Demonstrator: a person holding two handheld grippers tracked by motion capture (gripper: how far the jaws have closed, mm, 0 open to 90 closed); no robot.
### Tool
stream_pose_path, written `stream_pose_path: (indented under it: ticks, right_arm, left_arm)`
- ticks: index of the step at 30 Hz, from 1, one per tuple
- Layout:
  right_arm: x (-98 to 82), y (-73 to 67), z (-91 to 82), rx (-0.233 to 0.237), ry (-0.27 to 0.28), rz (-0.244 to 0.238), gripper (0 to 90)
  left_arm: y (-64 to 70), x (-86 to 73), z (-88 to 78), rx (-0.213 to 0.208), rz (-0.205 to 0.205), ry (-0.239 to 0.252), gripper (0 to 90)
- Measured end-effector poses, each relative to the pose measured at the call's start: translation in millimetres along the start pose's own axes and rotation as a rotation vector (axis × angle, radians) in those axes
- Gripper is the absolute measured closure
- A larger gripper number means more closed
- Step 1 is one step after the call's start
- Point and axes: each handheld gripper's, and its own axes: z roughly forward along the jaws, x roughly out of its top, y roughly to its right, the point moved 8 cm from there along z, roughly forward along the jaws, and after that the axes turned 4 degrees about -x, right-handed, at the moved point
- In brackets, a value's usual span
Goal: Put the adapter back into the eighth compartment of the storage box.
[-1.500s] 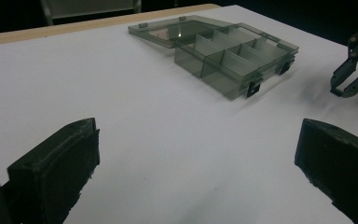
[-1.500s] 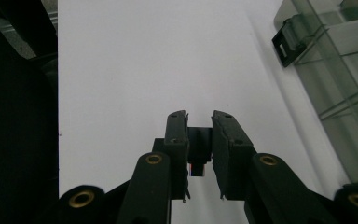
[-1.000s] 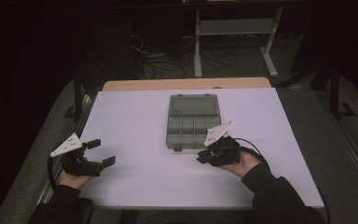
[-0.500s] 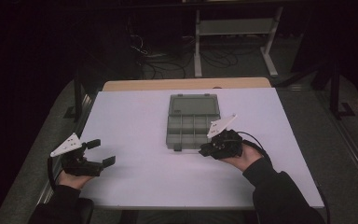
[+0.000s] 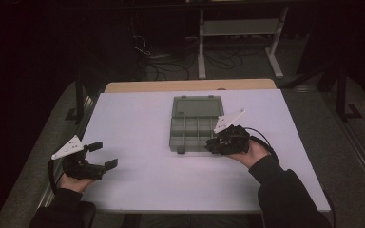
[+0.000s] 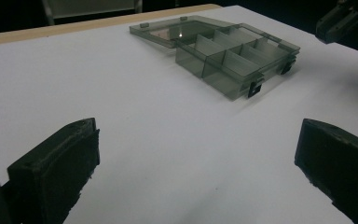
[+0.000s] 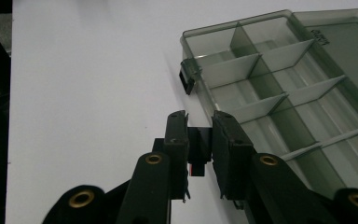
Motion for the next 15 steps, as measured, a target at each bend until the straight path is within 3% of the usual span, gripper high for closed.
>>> stream_pose_path:
  ticks: [15]
  right_arm:
    - [6.1,19.4,-7.3,-0.040,0.030,0.019,74.8]
  left_arm:
    - [0.0,0.0,0.0,0.000,-0.001,0.000,0.0]
